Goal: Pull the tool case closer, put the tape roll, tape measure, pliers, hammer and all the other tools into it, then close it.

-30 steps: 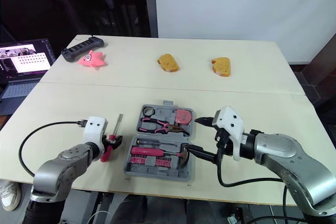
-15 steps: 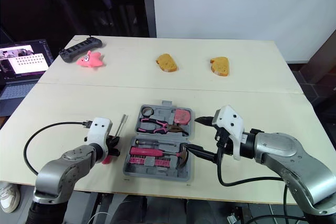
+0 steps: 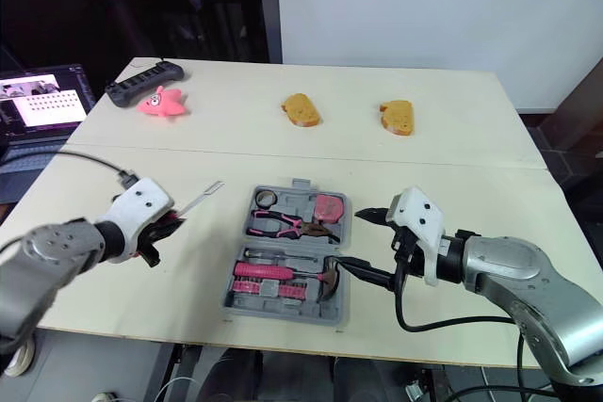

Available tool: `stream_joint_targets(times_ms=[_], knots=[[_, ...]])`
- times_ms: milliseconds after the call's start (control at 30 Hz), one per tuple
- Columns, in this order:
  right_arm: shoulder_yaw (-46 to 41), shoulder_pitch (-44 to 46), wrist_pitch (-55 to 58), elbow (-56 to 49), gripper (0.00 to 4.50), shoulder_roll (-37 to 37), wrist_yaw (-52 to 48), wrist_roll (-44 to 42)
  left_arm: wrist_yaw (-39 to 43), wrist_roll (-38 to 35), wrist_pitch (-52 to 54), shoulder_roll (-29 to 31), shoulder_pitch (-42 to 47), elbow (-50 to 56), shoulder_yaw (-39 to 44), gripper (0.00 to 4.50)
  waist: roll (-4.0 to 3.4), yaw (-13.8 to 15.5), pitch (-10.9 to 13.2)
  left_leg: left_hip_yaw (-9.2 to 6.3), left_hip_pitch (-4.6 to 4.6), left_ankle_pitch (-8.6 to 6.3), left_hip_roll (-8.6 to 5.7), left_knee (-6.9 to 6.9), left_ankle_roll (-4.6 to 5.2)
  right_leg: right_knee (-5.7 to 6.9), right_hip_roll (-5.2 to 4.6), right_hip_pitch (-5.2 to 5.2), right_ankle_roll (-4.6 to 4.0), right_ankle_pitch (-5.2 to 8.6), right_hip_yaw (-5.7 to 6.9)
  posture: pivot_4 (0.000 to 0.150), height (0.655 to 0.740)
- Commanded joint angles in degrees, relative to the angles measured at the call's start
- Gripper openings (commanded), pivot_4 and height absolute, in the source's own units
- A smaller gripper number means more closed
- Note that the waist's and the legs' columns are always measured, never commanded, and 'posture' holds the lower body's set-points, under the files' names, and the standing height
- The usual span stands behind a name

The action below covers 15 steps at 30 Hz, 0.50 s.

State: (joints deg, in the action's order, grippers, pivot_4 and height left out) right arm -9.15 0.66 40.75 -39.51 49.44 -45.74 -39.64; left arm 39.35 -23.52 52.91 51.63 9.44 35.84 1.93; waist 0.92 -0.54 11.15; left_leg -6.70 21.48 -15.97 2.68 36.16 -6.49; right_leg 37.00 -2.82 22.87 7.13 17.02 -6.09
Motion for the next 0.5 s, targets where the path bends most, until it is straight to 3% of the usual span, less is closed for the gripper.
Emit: stream_joint_targets(times_ms=[33, 267, 500], knots=[[-2.01, -0.69, -0.58, -1.23, 4.50, 0.83, -1.24, -1.21, 8.62, -5.51, -1.60, 0.33, 2.86, -1.70, -2.08, 0.44, 0.22, -0.36, 0.11, -0.01, -0.01, 0.00, 0.03, -0.01, 0.00, 0.01, 0.04, 0.02, 0.02, -0.01, 0.00, 0.150, 0.7400], [-5.80, -2.20, -0.08, -2.62, 4.50, 2.44, -1.27, -2.26, 20.72, -4.05, -3.37, 8.24, 9.57, -3.50, -11.49, 0.44, 0.22, -1.41, 0.14, -0.05, 0.01, 0.00, 0.14, -0.07, 0.02, 0.22, 0.19, 0.21, 0.19, -0.10, -0.01, 0.150, 0.7400], [-5.56, -3.68, -0.48, -3.50, 4.50, 1.74, -0.05, -1.75, 26.48, -3.12, 8.22, 11.18, 21.39, 2.98, -26.66, 0.44, 0.28, -1.82, 0.17, -0.05, 0.07, 0.00, 0.13, -0.04, 0.02, 0.20, 0.20, 0.20, 0.23, -0.09, -0.02, 0.150, 0.7400]])
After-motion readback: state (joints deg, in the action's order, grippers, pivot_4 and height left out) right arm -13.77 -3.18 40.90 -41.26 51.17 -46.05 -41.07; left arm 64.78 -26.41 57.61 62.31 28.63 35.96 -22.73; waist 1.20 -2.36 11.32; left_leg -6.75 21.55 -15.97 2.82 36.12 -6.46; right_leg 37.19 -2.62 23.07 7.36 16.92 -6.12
